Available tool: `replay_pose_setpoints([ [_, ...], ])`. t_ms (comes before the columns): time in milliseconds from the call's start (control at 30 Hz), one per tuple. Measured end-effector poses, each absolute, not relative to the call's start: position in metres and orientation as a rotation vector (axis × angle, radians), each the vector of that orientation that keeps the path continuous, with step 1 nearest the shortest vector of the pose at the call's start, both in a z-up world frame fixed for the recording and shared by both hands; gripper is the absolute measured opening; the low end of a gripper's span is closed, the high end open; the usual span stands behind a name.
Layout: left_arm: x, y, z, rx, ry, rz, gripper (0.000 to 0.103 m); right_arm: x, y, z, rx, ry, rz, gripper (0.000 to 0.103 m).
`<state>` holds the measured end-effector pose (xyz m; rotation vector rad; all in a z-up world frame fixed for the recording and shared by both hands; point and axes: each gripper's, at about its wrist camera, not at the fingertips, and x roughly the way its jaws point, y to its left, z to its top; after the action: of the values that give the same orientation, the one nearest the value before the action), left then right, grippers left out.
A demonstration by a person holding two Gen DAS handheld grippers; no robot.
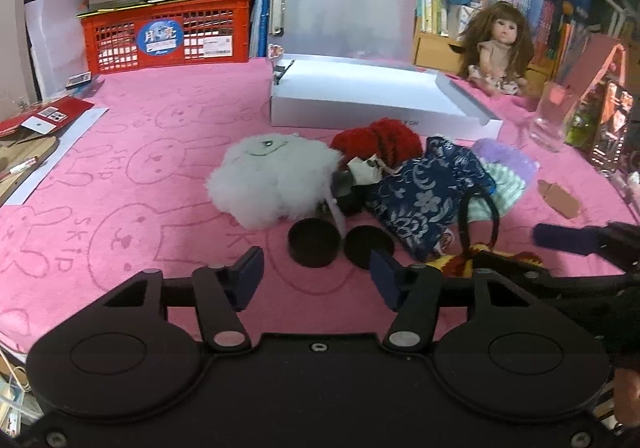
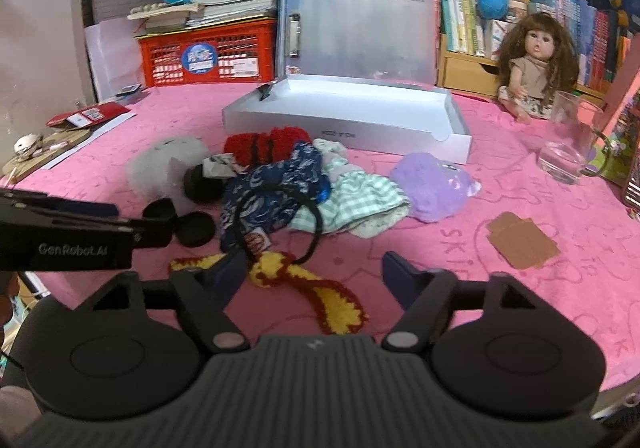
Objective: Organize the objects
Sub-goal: 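Move the right tool toward the red-yellow crocheted strap while the left tool approaches a black round lid, then close the right tool on the crocheted strap while the left tool closes on the black lid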
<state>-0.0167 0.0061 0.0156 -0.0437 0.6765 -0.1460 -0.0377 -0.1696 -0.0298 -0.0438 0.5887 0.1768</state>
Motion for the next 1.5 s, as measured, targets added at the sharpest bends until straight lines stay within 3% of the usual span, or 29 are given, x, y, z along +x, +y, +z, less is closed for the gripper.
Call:
replay_pose_setpoints([
  [100,-0.018,0.005,0.016,-0.035,0.673,-0.156,0.055,-0.036,-0.165,-0.032,-0.050,0.610,0.196,0.059],
  [333,-0.020,0.000,0.016,-0.017,0.660,-0.181,0.050,-0.035,-0.155,-0.035,-0.065,0.618,0.230,0.034],
  [433,-0.020,-0.001,0.016,-0.009,0.656,-0.188,0.049,-0.037,-0.156,-0.033,-0.047,0.612,0.228,0.029],
  [633,-0.019,0.005,0.016,-0.019,0.651,-0.172,0.028,-0.040,-0.166,-0.021,-0.012,0.568,0.182,0.027],
  [767,-0.018,0.007,0.016,-0.033,0.648,-0.181,0.022,-0.040,-0.174,-0.019,0.011,0.551,0.143,0.027],
  [1333,-0.008,-0.024,0.009,0.028,0.633,-0.256,0.026,-0.036,-0.199,-0.018,0.052,0.544,0.022,0.028],
  [1500,-0.005,-0.028,0.005,0.056,0.628,-0.241,0.036,-0.033,-0.202,-0.022,0.062,0.552,0.021,0.028],
])
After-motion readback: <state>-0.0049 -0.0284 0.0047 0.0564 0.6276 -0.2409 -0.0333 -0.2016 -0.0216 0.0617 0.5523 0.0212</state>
